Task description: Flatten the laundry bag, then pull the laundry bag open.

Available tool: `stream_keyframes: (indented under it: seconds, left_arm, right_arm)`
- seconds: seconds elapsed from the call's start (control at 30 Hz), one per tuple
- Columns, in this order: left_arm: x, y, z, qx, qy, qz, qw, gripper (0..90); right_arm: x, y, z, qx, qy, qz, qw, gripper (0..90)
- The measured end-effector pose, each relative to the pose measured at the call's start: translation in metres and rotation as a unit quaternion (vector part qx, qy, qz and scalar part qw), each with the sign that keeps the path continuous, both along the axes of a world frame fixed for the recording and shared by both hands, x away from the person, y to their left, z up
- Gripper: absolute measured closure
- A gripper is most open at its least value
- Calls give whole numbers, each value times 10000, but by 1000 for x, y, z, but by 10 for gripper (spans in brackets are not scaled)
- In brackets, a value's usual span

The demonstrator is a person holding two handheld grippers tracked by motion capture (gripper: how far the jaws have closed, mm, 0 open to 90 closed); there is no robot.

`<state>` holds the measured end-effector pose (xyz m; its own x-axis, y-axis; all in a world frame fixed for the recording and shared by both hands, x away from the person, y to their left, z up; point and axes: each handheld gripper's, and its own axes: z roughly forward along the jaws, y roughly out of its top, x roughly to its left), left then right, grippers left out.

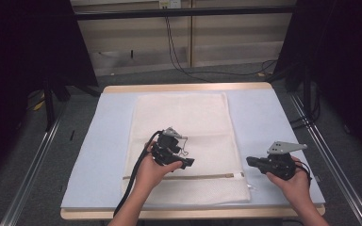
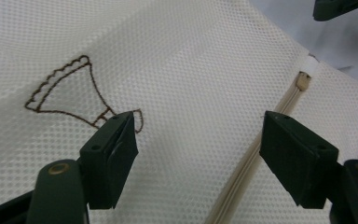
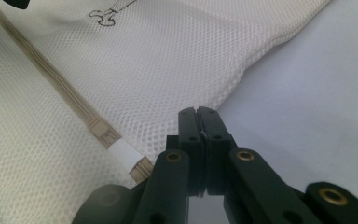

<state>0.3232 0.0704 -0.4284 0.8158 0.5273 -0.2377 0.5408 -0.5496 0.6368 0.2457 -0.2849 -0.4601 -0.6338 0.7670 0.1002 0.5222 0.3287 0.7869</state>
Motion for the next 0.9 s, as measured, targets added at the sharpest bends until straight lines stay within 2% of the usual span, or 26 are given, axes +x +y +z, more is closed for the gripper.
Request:
stream_keyframes:
  seconds: [0.13, 0.17, 0.2, 0.4, 0.6, 0.63, 0.67, 0.77, 0.9]
  left_arm:
    - [-3, -9, -1, -40, 7, -88, 10000, 268]
    - [-4, -14, -2, -56, 22, -177, 9998, 268]
    - [-5, -17, -2, 3, 25, -195, 9998, 268]
    - [-7, -34, -8, 30, 86, -364, 9993, 269]
    - [-9, -45, -10, 9, 73, -477, 9988, 316]
    - [-9, -49, -10, 61, 95, -566, 9983, 322]
    - [-10, -52, -11, 28, 93, -567, 9983, 329]
    - [-11, -58, -12, 130, 88, -683, 9975, 364]
    - [-13, -67, -15, 162, 132, -793, 9966, 394]
  right_arm:
    - [0, 0, -1, 1, 25, -17, 10000, 885]
    - [0, 0, 0, 14, 19, -1, 10000, 885]
    - [0, 0, 0, 16, 11, 5, 10000, 884]
    - [-1, 1, -2, 29, 22, 50, 10000, 886]
    - [-2, 2, -2, 30, 14, 93, 10000, 891]
    - [-2, 3, -2, 41, 14, 95, 9999, 894]
    - [-2, 3, -2, 59, 17, 104, 9999, 896]
    - [-3, 4, -2, 57, 6, 115, 9999, 896]
    - [-4, 4, -3, 49, 11, 106, 9999, 894]
